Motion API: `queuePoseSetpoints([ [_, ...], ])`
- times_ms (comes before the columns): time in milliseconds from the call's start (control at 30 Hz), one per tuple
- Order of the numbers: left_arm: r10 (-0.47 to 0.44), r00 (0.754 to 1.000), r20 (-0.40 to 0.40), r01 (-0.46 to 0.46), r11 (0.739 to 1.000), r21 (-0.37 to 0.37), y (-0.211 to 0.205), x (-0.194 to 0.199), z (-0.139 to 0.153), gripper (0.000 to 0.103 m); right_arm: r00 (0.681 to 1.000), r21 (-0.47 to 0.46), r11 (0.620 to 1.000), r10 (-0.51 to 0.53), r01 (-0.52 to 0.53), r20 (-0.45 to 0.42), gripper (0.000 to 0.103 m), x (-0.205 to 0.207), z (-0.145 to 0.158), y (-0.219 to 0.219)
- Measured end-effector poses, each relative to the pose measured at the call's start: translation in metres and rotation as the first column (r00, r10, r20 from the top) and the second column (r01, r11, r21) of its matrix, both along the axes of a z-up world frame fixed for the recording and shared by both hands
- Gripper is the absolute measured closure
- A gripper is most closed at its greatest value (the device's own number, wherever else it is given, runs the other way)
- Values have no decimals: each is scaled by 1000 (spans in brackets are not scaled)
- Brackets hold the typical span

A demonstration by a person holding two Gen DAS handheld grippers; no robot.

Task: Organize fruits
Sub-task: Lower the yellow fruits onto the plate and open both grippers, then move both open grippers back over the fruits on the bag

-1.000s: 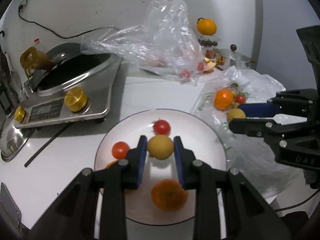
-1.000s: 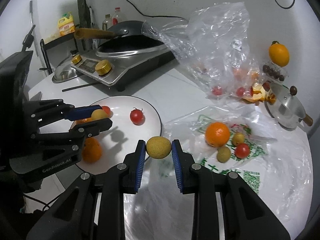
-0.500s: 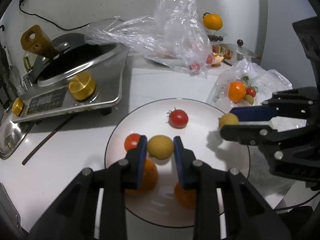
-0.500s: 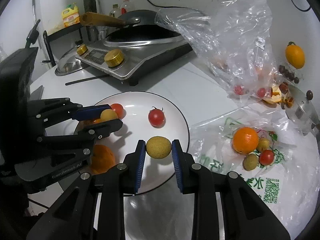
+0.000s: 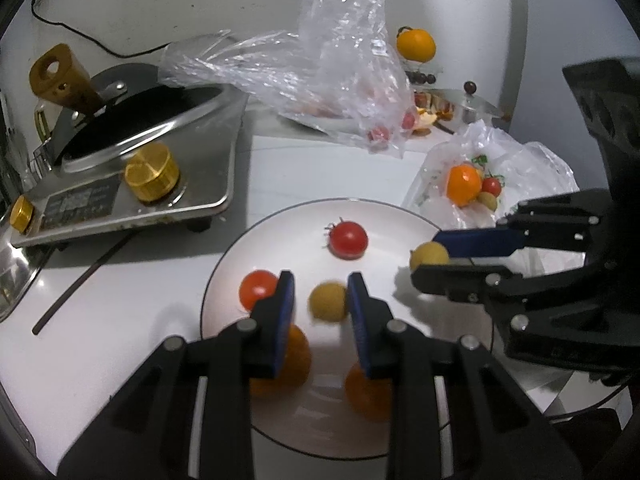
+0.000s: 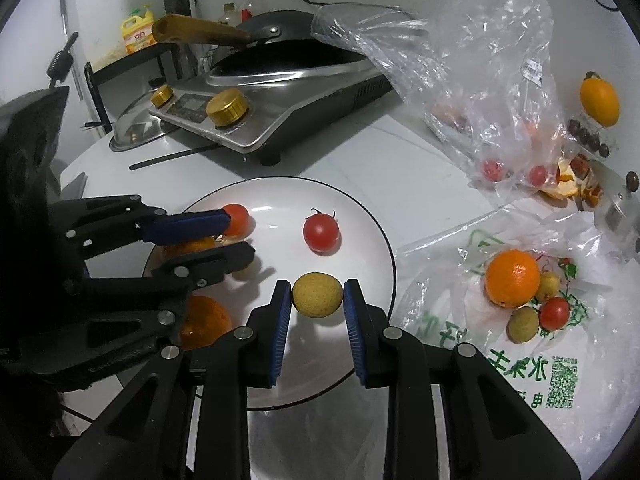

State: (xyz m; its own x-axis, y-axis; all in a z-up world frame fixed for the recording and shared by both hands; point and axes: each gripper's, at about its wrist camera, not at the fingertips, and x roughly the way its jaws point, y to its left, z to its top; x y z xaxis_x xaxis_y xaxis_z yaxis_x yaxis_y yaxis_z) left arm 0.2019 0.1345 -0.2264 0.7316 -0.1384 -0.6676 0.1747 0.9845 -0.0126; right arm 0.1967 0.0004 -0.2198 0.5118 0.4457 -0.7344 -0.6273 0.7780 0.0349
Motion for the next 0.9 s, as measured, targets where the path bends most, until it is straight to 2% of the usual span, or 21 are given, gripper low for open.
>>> queuePoseSetpoints([
  [200, 18, 1000, 1, -18, 1000, -8, 3, 0, 2, 70, 1000, 18, 1000, 16, -16, -9, 74, 2, -2, -2],
  [433, 35, 999, 8, -35, 999, -6, -5, 2, 8, 66, 1000, 48, 999, -9, 8, 24, 72, 1, 8, -20],
  [467, 35, 999, 12, -35, 999, -7, -7, 2, 10, 64, 999, 49, 999, -19, 17, 33, 72, 1, 10, -24],
  [533, 35, 999, 18, -35, 999, -14, -12, 3, 13, 48, 998, 53, 998, -46, 44, 49, 72, 2, 14, -38],
  [900, 13, 999, 32, -13, 1000, -1, -49, 12, 24, 47, 983, 47, 986, -163, 159, 87, 72, 17, 17, -101],
])
